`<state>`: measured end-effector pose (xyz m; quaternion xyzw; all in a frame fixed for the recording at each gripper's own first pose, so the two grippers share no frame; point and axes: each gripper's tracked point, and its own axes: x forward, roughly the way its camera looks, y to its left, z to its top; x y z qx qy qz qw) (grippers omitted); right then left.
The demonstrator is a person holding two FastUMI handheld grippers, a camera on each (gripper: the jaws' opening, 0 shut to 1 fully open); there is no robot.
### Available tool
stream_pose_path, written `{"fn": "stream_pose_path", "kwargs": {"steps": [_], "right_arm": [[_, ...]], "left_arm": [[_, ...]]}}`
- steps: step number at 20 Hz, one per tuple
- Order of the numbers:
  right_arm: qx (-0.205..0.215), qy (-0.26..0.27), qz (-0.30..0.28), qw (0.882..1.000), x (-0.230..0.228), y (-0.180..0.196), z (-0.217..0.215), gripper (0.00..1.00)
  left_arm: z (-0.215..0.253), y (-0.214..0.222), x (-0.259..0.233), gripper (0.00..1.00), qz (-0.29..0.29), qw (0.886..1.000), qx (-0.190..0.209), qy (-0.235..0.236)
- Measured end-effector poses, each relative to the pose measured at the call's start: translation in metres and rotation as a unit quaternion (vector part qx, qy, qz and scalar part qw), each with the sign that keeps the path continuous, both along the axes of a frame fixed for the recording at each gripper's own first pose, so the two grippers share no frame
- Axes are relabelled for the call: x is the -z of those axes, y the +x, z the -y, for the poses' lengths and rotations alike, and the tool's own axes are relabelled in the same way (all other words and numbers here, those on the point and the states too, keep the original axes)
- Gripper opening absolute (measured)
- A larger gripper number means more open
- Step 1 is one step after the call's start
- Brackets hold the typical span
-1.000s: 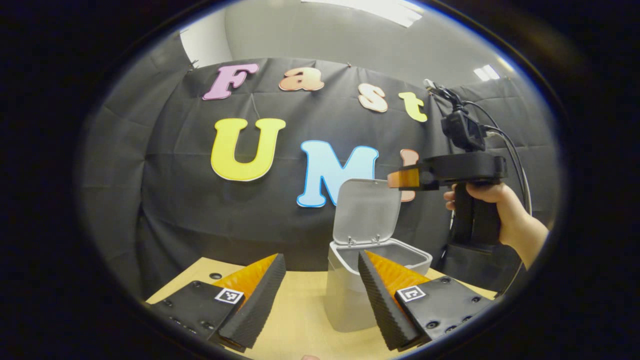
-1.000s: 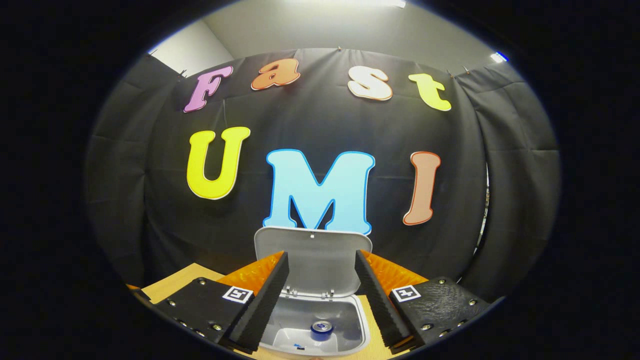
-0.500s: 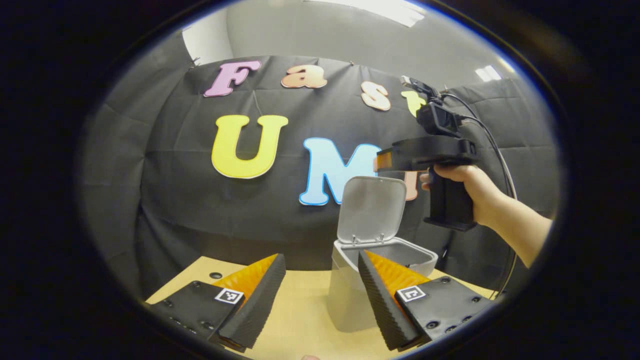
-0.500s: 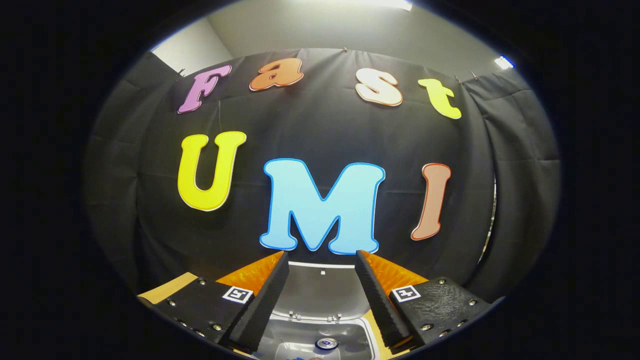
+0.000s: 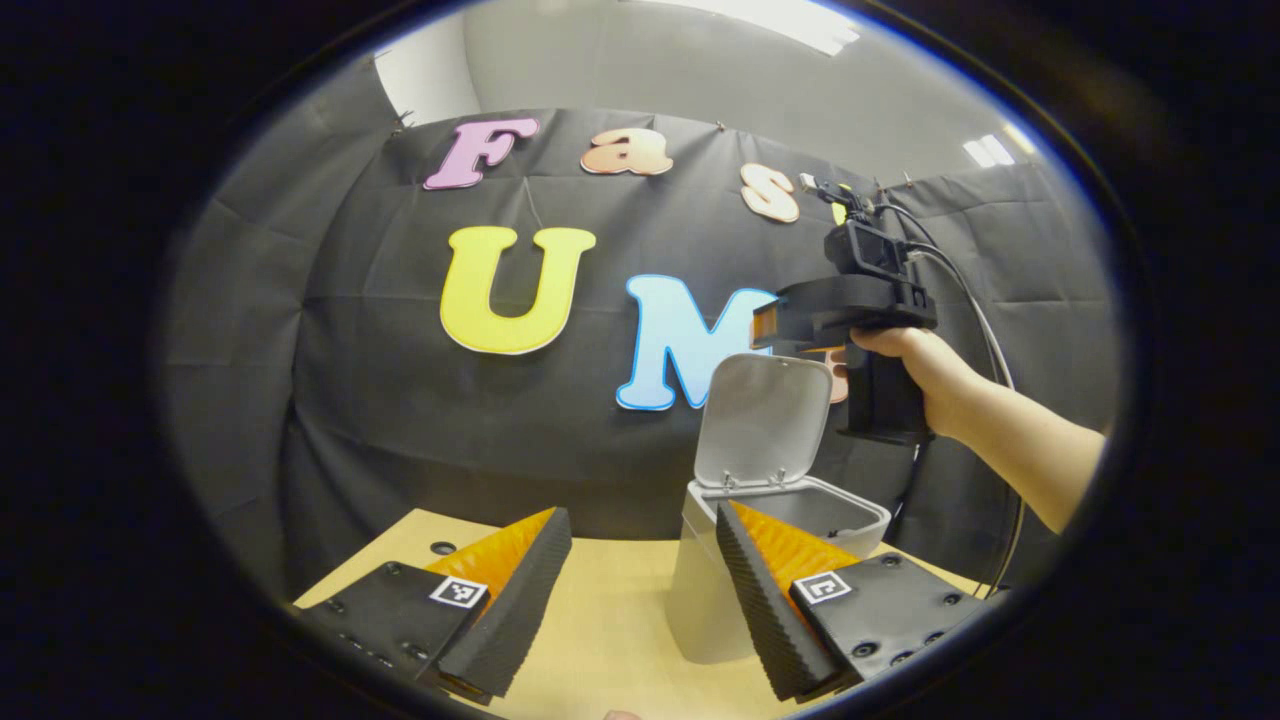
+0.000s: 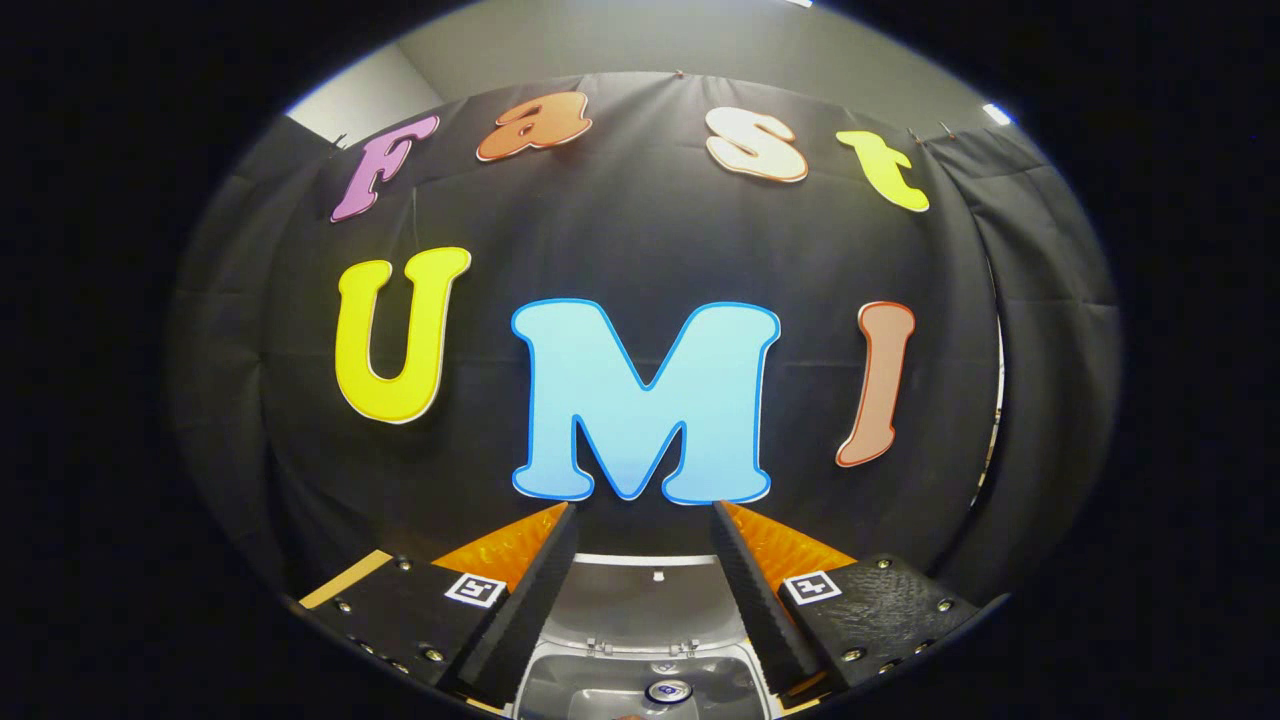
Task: Press the lid of the desktop garbage bin to open it, pick up the crumpled paper on the desktop and throw it into the bin, then pick up the pop can on the desktop and drop it into the bin, and finally close the garbage bin lid.
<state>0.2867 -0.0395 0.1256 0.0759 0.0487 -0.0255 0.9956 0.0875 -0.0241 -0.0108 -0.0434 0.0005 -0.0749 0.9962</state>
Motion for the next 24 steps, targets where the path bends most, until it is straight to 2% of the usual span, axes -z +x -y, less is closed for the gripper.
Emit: {"fn": "stream_pose_path", "kwargs": {"steps": [5, 11, 17, 18, 24], "right_arm": [[-0.014, 0.03, -0.024, 0.999, 0.007, -0.002, -0.003, 0.86], [-0.023, 0.023, -0.023, 0.999, 0.01, -0.02, -0.004, 0.87], [-0.016, 0.025, -0.027, 0.999, 0.02, -0.053, -0.008, 0.84], [-0.016, 0.022, -0.027, 0.999, 0.023, -0.059, -0.011, 0.87], [-0.025, 0.025, -0.038, 0.999, 0.045, -0.09, -0.016, 0.87]], "left_arm": [[-0.003, -0.004, 0.001, 0.96, -0.001, 1.0, -0.003, -0.005], [-0.008, -0.006, -0.001, 0.96, 0.008, 1.0, -0.011, -0.011], [-0.005, -0.026, 0.01, 0.96, 0.0, 1.0, -0.018, -0.001], [-0.007, -0.026, 0.009, 0.96, 0.001, 1.0, -0.021, 0.0], [0.002, -0.028, 0.011, 0.96, -0.003, 1.0, -0.015, -0.013]]}}
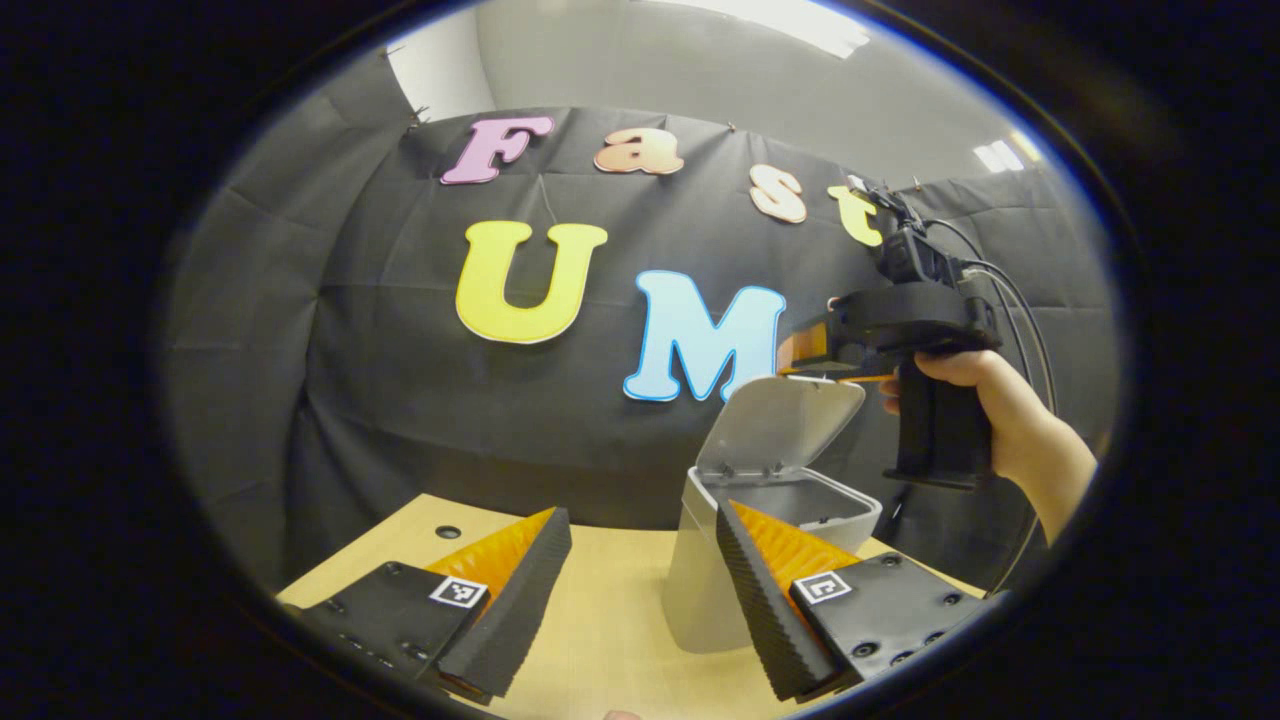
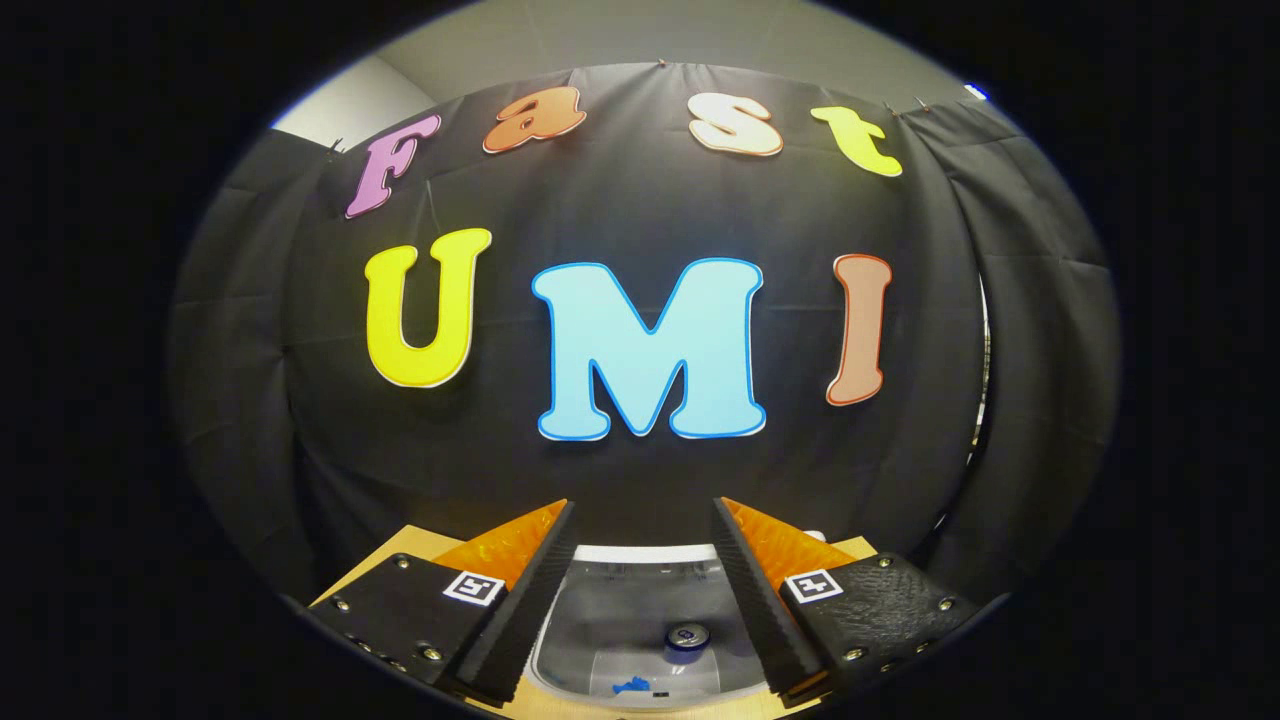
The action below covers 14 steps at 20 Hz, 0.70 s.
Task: Press the lid of the desktop garbage bin to open it, pick up the crumpled paper on the desktop and throw it into the bin, then pick up the pop can on the desktop and drop it into the bin, and finally close the garbage bin lid.
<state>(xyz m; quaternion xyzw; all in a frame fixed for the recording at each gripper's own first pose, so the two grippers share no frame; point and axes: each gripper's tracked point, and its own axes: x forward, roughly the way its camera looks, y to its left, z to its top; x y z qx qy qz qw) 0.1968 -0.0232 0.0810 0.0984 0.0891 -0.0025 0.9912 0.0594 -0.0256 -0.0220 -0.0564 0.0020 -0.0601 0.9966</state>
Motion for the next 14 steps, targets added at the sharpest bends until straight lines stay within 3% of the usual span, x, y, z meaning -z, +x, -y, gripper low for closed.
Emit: {"fn": "stream_pose_path", "kwargs": {"steps": [10, 14], "right_arm": [[-0.01, 0.001, -0.036, 0.999, 0.046, -0.017, -0.009, 0.87], [-0.007, 0.0, -0.038, 0.999, 0.054, -0.014, -0.008, 0.95]], "left_arm": [[0.007, -0.007, -0.003, 0.96, 0.004, 1.0, 0.002, 0.007], [0.006, -0.006, -0.001, 0.96, 0.0, 1.0, 0.002, 0.004]]}}
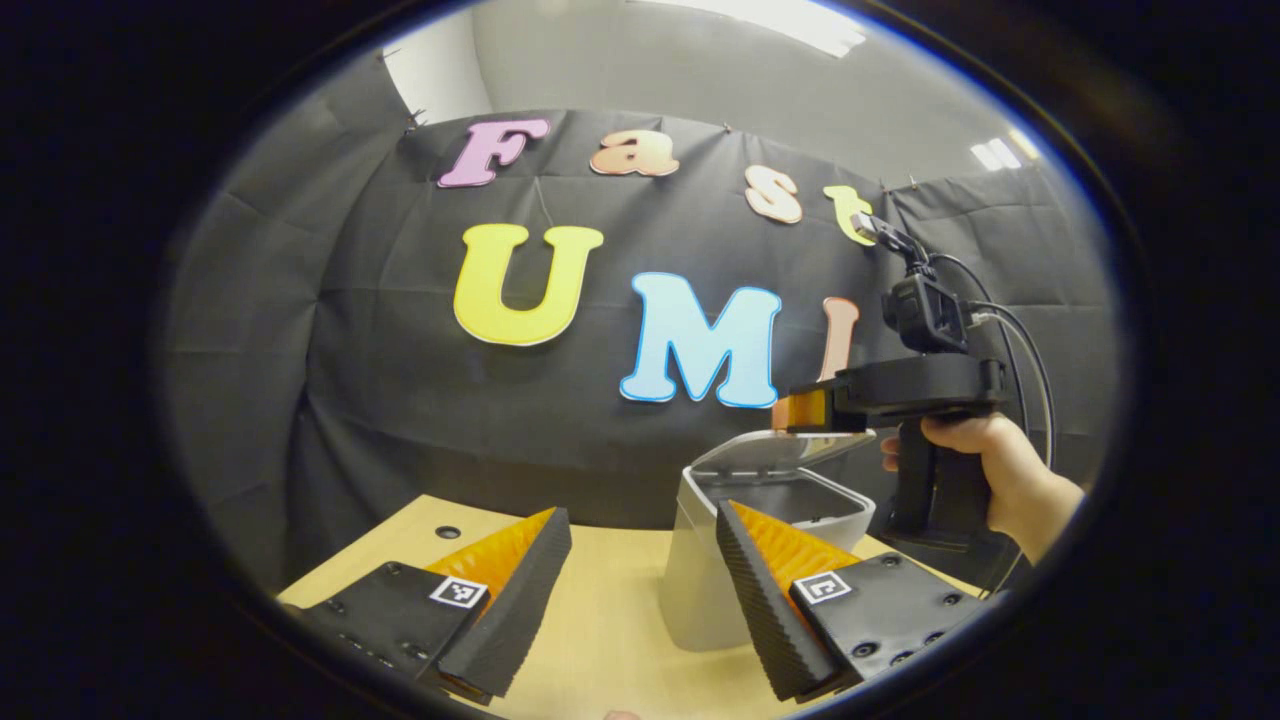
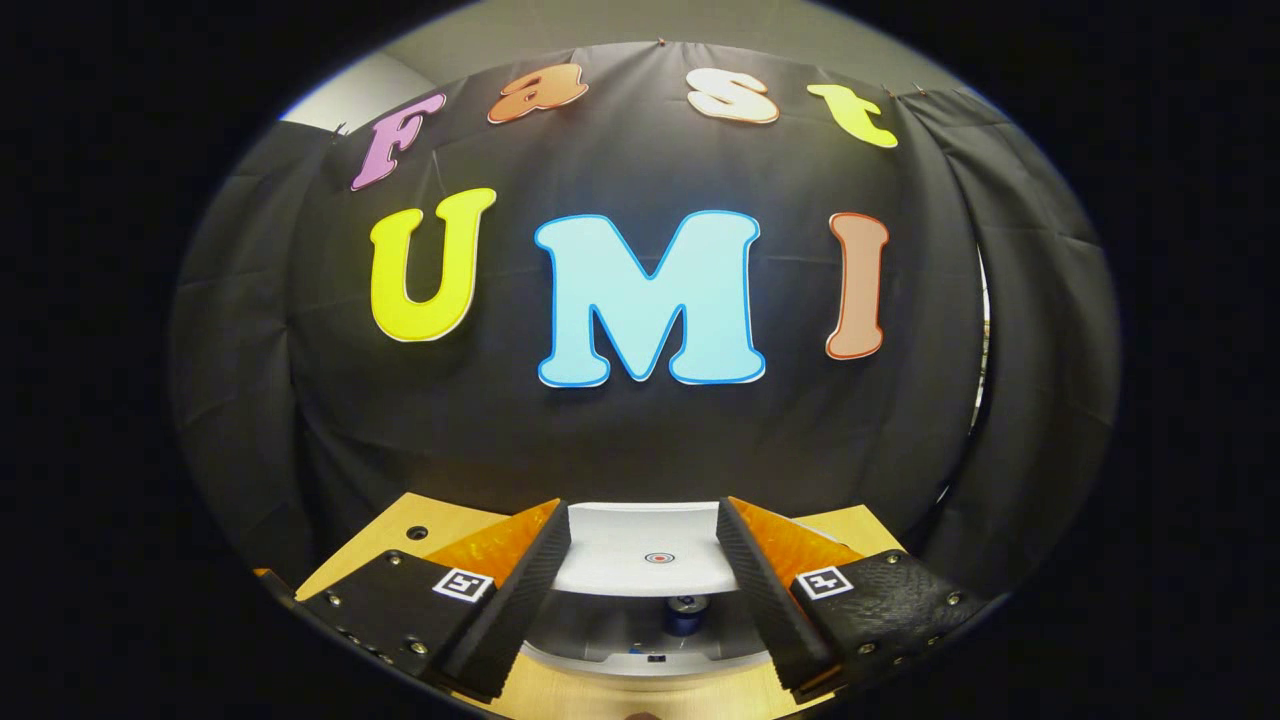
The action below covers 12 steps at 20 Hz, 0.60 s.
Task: Press the lid of the desktop garbage bin to open it, pick up the crumpled paper on the desktop and throw it into the bin, then pick up the pop can on the desktop and drop it into the bin, and finally close the garbage bin lid.
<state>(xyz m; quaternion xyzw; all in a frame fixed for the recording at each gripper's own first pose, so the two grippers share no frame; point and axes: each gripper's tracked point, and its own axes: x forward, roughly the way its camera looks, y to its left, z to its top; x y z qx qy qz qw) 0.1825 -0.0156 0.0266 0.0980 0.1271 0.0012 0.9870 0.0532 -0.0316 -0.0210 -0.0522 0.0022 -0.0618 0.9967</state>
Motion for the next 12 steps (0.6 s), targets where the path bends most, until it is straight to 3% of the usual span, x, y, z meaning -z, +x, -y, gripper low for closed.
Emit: {"fn": "stream_pose_path", "kwargs": {"steps": [12], "right_arm": [[0.008, 0.003, -0.013, 1.0, 0.045, 0.005, -0.006, 0.95]], "left_arm": [[-0.002, -0.001, 0.004, 0.96, -0.007, 1.0, 0.002, 0.005]]}}
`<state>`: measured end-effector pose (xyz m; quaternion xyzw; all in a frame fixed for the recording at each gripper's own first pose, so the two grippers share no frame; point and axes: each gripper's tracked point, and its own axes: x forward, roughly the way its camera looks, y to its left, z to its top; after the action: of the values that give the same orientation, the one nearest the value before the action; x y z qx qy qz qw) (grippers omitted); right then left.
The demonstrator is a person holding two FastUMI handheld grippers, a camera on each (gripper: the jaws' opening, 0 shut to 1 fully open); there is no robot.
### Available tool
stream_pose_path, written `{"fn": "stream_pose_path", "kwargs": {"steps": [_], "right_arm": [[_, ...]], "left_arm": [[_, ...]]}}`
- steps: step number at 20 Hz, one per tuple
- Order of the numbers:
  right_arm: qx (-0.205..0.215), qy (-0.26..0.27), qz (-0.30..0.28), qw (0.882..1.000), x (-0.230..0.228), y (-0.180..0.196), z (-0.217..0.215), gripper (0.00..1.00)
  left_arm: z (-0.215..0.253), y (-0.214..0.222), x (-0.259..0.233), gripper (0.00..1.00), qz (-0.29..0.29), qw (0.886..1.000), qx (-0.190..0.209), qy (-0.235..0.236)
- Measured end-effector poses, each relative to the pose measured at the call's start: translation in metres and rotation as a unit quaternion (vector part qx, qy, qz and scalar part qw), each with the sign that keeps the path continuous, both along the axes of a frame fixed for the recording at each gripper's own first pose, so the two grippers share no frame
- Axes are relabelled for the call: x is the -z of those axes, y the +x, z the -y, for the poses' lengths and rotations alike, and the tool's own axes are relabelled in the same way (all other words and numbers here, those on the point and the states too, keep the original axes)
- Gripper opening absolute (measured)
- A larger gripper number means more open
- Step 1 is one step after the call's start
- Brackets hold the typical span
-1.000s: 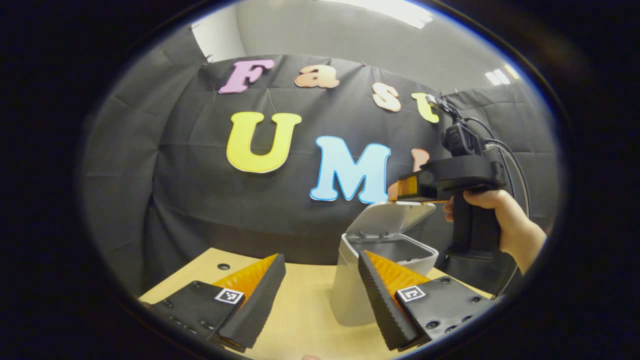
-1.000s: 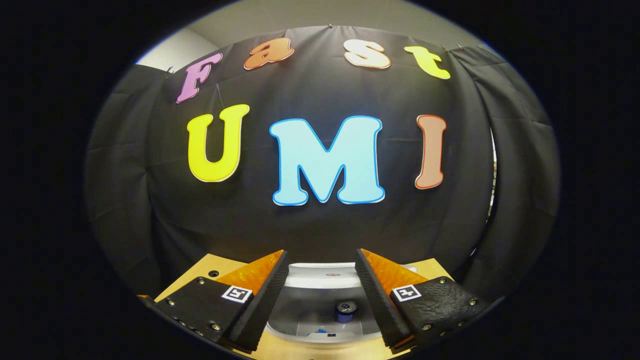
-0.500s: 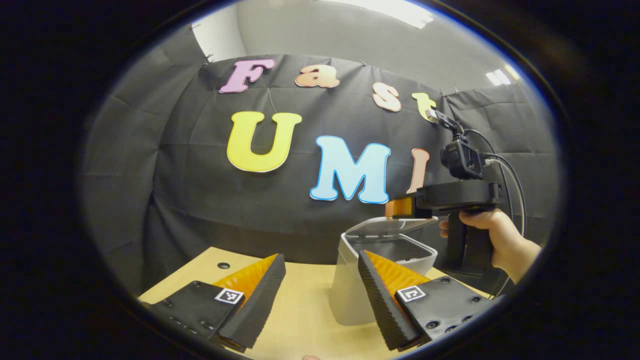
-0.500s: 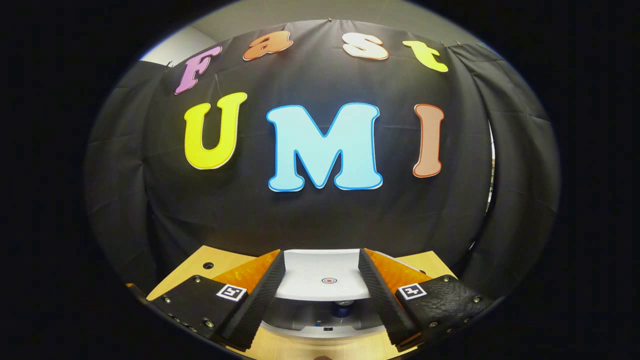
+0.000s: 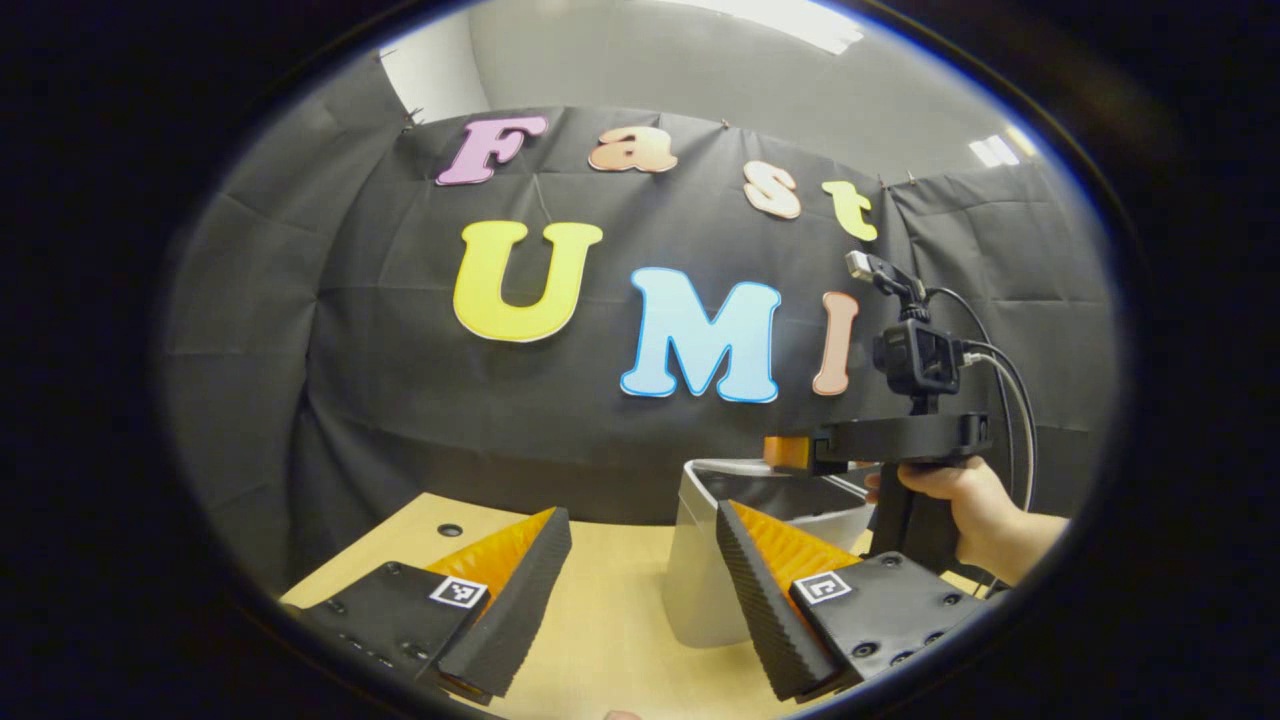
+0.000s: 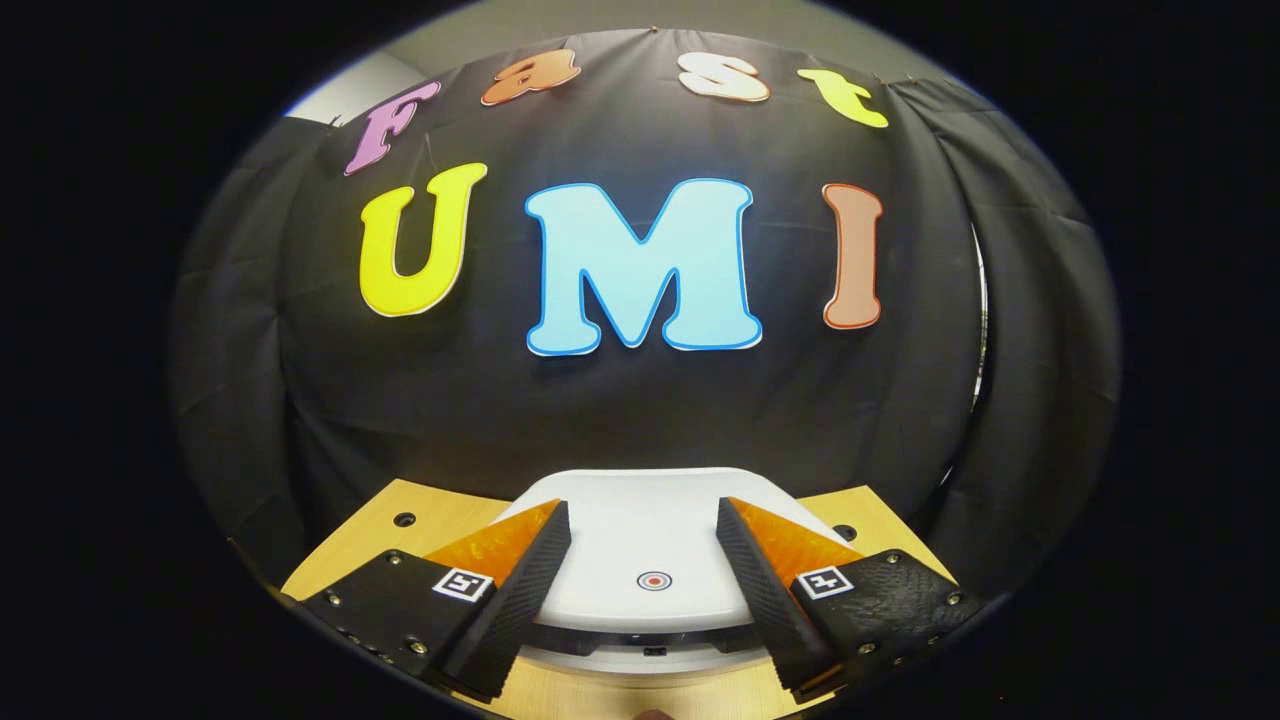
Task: Press the lid of the desktop garbage bin to open it, pick up the crumpled paper on the desktop and throw it into the bin, then pick up the pop can on the desktop and drop it into the bin, and finally close the garbage bin lid.
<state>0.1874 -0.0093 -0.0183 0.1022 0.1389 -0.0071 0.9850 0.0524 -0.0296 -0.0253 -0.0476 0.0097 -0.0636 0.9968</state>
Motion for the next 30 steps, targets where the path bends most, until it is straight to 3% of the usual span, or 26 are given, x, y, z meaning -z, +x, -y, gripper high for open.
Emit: {"fn": "stream_pose_path", "kwargs": {"steps": [30], "right_arm": [[-0.013, -0.032, 0.095, 0.995, 0.037, 0.006, -0.007, 0.95]], "left_arm": [[0.012, -0.002, 0.014, 0.96, -0.023, 1.0, 0.001, -0.001]]}}
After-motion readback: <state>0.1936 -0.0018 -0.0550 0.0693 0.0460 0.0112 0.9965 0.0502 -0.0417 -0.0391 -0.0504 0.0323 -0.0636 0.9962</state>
